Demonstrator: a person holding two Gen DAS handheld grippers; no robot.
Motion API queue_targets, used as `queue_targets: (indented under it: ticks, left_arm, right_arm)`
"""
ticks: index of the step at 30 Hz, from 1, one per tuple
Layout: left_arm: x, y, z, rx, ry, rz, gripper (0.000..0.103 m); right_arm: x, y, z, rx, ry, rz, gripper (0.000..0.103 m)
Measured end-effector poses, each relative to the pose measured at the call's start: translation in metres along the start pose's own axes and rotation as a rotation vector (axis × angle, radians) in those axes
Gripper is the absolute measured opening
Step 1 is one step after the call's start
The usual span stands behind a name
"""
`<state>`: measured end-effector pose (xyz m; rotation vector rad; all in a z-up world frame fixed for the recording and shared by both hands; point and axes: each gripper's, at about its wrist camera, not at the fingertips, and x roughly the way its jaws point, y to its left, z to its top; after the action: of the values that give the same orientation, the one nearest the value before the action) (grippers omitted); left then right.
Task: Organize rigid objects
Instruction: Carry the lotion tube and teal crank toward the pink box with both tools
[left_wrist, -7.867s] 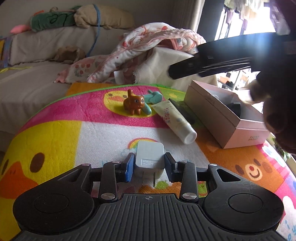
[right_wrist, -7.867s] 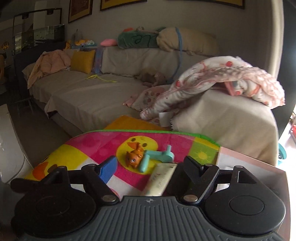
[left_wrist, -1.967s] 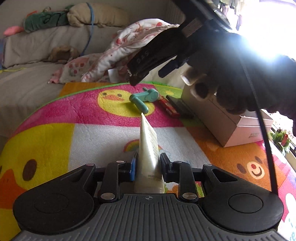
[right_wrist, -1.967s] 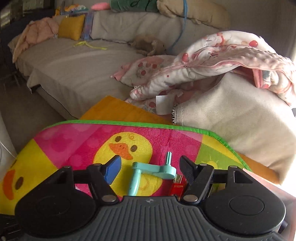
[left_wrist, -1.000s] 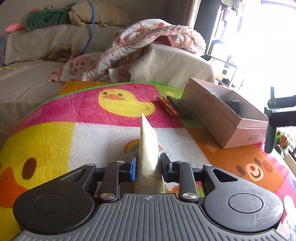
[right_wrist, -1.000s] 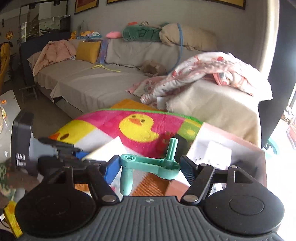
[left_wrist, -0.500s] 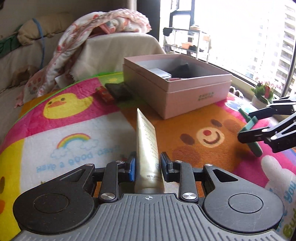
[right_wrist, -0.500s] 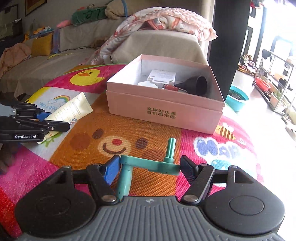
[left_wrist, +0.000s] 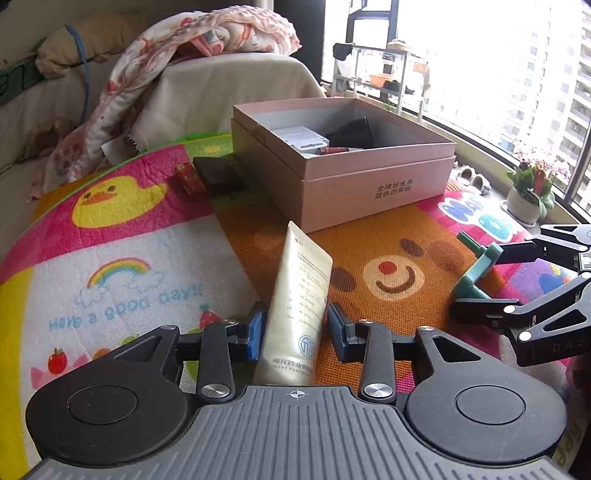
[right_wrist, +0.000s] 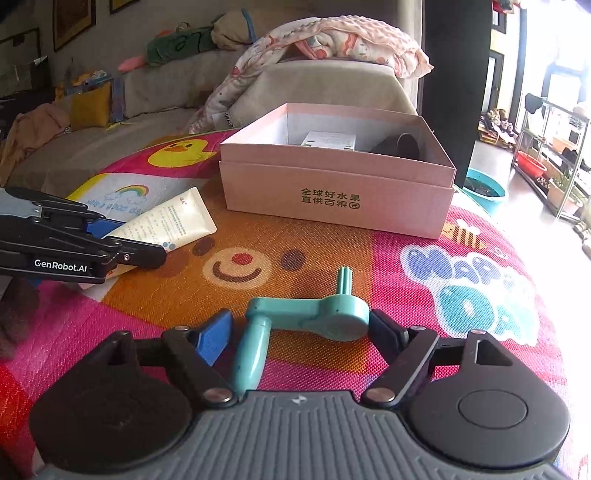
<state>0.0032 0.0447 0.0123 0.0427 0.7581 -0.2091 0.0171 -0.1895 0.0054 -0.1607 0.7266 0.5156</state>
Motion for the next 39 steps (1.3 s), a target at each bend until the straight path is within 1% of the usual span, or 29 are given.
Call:
queue_targets:
  ticks: [3,6,10,11,14,16,18,19,20,22,25,29,33,36,39]
  left_arm:
    - [0.002,-0.001,0.002,-0.012,0.007,0.004,0.043]
    - [0.003,-0.003,0.003,-0.017,0.013,-0.007,0.052]
    - [0.004,-0.009,0.001,-0.005,0.013,-0.022,0.066]
    - [0.004,-0.01,0.0,-0.001,0.009,-0.024,0.069]
    - [0.003,-0.012,-0.005,0.011,-0.015,-0.019,0.069]
    - [0.003,-0.012,-0.006,0.018,-0.021,-0.019,0.069]
    - [0.002,-0.011,-0.005,0.018,-0.021,-0.012,0.065]
    - [0.001,-0.01,-0.004,0.022,-0.02,-0.003,0.057]
    - [0.0,-0.008,-0.003,0.025,-0.019,0.004,0.045]
    - [-0.004,0.001,-0.001,0.019,-0.015,0.0,0.034]
    - [-0.015,0.012,-0.001,0.005,-0.022,-0.012,0.037]
    - [-0.034,0.012,-0.005,0.068,-0.058,0.024,0.037]
    - [-0.041,0.005,-0.011,0.098,-0.027,0.027,0.037]
    - [-0.038,-0.002,-0.015,0.143,-0.003,0.059,0.038]
    - [-0.031,-0.002,-0.016,0.13,0.013,0.042,0.04]
  right_arm:
    - [0.0,0.0,-0.001,0.0,0.0,0.005,0.083]
    - [0.001,0.001,-0.001,-0.001,0.001,0.009,0.084]
    - [0.001,0.002,0.0,-0.007,0.007,0.016,0.087]
    - [0.002,0.002,0.0,-0.01,0.009,0.019,0.088]
    - [0.004,0.003,0.001,-0.02,0.025,0.041,0.095]
    - [0.007,0.002,0.003,-0.029,0.042,0.066,0.102]
    - [0.008,0.004,0.003,-0.04,0.05,0.068,0.103]
    - [0.008,0.004,0.003,-0.044,0.051,0.065,0.103]
    - [0.008,0.005,0.002,-0.044,0.049,0.064,0.103]
    - [0.008,0.004,0.002,-0.042,0.046,0.066,0.103]
    - [0.008,0.004,0.002,-0.043,0.044,0.065,0.103]
    - [0.008,0.005,0.002,-0.044,0.044,0.065,0.103]
    - [0.007,0.005,0.002,-0.044,0.044,0.064,0.103]
    - [0.007,0.005,0.002,-0.044,0.044,0.064,0.103]
    - [0.007,0.005,0.002,-0.044,0.044,0.064,0.103]
